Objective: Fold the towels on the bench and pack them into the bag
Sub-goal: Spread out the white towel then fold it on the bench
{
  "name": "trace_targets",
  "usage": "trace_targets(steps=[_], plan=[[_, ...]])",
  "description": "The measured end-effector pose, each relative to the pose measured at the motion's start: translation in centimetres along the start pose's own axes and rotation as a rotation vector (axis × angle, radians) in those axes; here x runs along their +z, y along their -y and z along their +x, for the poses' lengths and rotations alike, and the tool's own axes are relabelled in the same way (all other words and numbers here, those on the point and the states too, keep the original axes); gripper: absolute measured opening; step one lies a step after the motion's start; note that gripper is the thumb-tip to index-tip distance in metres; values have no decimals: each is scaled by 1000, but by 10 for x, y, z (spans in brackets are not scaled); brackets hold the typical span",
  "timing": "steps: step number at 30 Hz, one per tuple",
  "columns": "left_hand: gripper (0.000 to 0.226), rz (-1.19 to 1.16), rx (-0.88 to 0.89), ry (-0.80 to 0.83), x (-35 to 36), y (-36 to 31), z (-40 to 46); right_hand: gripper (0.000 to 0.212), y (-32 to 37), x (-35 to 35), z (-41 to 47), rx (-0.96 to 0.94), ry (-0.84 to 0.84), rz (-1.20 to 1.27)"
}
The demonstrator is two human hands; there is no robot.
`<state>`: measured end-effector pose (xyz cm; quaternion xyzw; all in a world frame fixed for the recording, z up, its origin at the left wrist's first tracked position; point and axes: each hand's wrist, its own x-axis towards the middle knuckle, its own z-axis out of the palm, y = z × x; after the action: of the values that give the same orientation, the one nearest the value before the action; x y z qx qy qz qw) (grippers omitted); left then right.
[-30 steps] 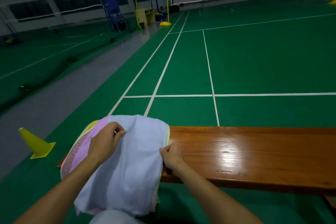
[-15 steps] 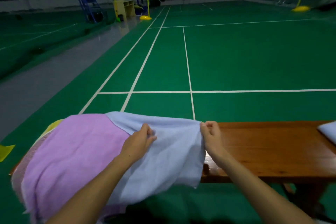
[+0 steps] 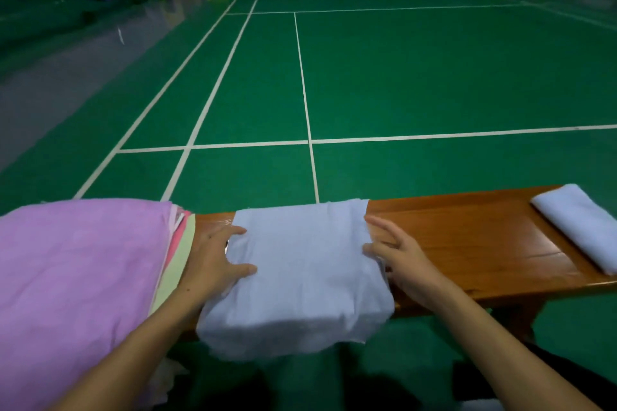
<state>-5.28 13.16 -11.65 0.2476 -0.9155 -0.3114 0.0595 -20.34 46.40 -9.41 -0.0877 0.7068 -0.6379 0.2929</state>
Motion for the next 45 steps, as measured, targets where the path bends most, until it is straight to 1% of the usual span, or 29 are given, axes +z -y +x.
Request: trace_targets(steps=[2,3,7,9,11,13,16,19,22,24,27,28,30,32,34,36,39,41,43,45], plan=[[83,-108,-23,87,-4,1,2,47,-1,2,6,25,39,46],[81,-181,-39,132,-7,1,2,45,-3,3,9,28,44,42],[49,-618,-132,257,-18,-4,-7,36,4,14,11,11,20,74],[40,-672,-129,258,-28,-8,-12,42,5,14,12,-52,-13,42],[32,-668,-103,232,-40,-11,-16,46,10,12,8,-85,-50,42],[29,-661,-78,178,-52,-14,-19,42,16,8,4,-89,-73,79],[30,-710,-38,80,-73,-23,-22,34,30,2,-6,-107,-110,167],[35,-748,35,-1,-97,-36,-23,44,48,-4,-13,-146,-143,243],[46,-854,111,-14,-121,-52,-24,54,77,-5,-20,-242,-129,278],[53,-907,154,-22,-133,-63,-24,55,100,-4,-22,-332,-124,244],[57,-972,192,-69,-141,-75,-23,45,128,-5,-21,-485,-173,132],[54,-982,198,-110,-142,-78,-22,43,135,-7,-18,-532,-205,101],[41,-984,194,-222,-145,-84,-19,41,143,-9,-15,-603,-262,66],[28,-940,192,-352,-145,-89,-13,40,146,-10,-12,-651,-298,48],[21,-873,202,-426,-143,-92,-9,39,148,-11,-9,-674,-323,10],[20,-817,229,-449,-142,-90,-5,42,149,-12,-8,-702,-339,-49],[41,-770,260,-348,-145,-80,0,50,152,-17,-9,-736,-404,-187],[44,-718,272,-298,-148,-78,1,51,153,-21,-11,-754,-462,-311],[37,-651,275,-351,-148,-82,-2,48,152,-25,-13,-765,-527,-459],[29,-545,272,-480,-146,-89,-4,41,148,-26,-17,-792,-608,-617]])
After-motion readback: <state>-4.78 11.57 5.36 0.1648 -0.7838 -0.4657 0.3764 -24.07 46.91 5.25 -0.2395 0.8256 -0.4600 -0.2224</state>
